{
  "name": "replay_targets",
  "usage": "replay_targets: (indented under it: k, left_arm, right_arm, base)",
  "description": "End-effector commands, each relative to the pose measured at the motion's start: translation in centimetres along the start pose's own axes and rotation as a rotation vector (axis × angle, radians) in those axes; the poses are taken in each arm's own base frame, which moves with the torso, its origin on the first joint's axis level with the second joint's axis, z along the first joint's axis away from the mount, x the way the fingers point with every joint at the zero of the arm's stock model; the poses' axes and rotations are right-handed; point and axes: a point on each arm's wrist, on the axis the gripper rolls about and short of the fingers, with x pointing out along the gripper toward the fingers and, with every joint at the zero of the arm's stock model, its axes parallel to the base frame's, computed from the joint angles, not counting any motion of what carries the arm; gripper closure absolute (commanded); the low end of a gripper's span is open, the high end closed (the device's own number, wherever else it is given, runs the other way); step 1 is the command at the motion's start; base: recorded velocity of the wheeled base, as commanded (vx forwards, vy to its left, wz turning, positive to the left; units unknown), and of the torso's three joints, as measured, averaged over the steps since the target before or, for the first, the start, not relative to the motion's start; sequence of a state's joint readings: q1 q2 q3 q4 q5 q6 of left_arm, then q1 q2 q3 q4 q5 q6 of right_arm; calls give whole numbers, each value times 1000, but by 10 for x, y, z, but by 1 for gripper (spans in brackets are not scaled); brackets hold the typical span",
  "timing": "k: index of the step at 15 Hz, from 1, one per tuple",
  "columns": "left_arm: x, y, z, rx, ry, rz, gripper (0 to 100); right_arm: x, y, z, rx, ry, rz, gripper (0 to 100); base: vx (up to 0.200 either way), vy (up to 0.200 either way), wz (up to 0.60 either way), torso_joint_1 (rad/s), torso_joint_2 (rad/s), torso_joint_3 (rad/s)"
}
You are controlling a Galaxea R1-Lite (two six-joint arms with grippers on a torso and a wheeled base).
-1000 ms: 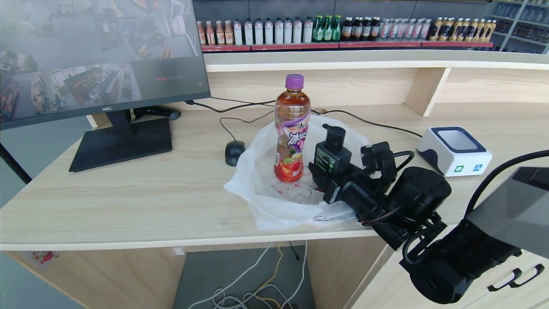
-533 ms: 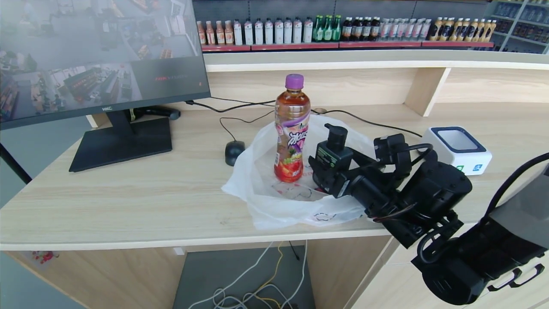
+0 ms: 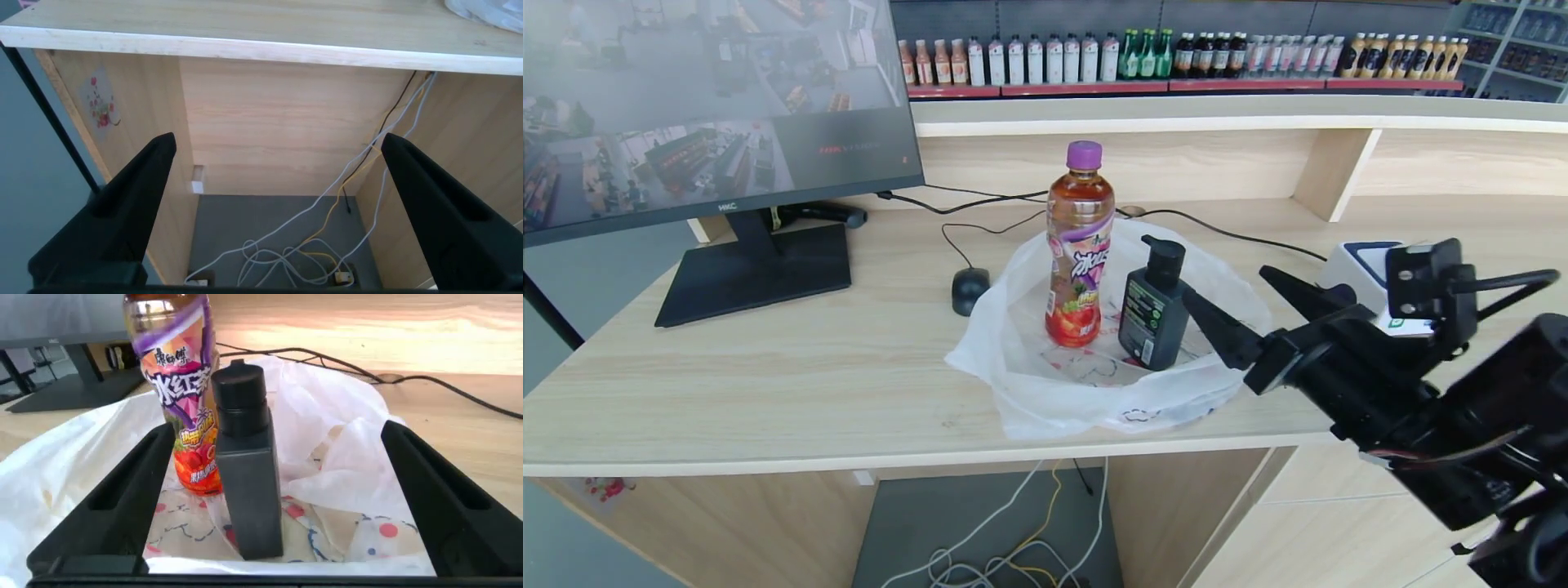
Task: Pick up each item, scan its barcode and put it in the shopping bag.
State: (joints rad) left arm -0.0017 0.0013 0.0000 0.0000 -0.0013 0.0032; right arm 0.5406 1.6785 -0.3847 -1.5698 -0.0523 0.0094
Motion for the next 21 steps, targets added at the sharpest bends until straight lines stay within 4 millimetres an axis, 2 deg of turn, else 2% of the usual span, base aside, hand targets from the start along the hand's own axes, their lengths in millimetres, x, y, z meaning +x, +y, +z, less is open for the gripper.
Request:
replay_targets:
  k: [1,2,3,4,5,7,10,11,14,15,17,19,21]
  left_arm:
    - [0,0,0,0,0,0,0]
    - [0,0,0,0,0,0,0]
    - [0,0,0,0,0,0,0]
    - [0,0,0,0,0,0,0]
    - [0,0,0,0,0,0,0]
    - [0,0,0,0,0,0,0]
    - [0,0,0,0,0,0,0]
    - [0,0,0,0,0,0,0]
    - [0,0,0,0,0,0,0]
    - [0,0,0,0,0,0,0]
    - [0,0,0,0,0,0,0]
    - [0,0,0,1,0,0,0]
    - [0,0,0,1,0,0,0]
  right_arm:
    - [-121,-7,33,-15,-65,-12,0]
    - [-141,-8,52,-5,-169,-10,0]
    - [-152,-9,55,-4,-169,-9,0]
    - [-175,-9,52,-6,-94,-7,0]
    - [-206,-11,38,-18,36,-9,0]
    - [-252,-13,11,-71,187,11,0]
    - [-291,-14,-3,-110,317,49,0]
    - [-296,-14,-11,-109,308,49,0]
    - [-295,-14,-12,-102,312,26,0]
    - [-295,-14,-12,-109,315,-26,0]
    - [-293,-10,-12,-73,341,-235,0]
    - [-288,-10,-12,-39,387,-312,0]
    - [-289,-11,-12,-108,389,-372,0]
  base:
    - [0,0,0,0,0,0]
    - [0,0,0,0,0,0]
    - [0,0,0,0,0,0]
    - [0,0,0,0,0,0]
    - [0,0,0,0,0,0]
    - [0,0,0,0,0,0]
    - [0,0,0,0,0,0]
    - [0,0,0,0,0,0]
    - [0,0,0,0,0,0]
    - [0,0,0,0,0,0]
    - [0,0,0,0,0,0]
    - [0,0,0,0,0,0]
    - [0,0,0,0,0,0]
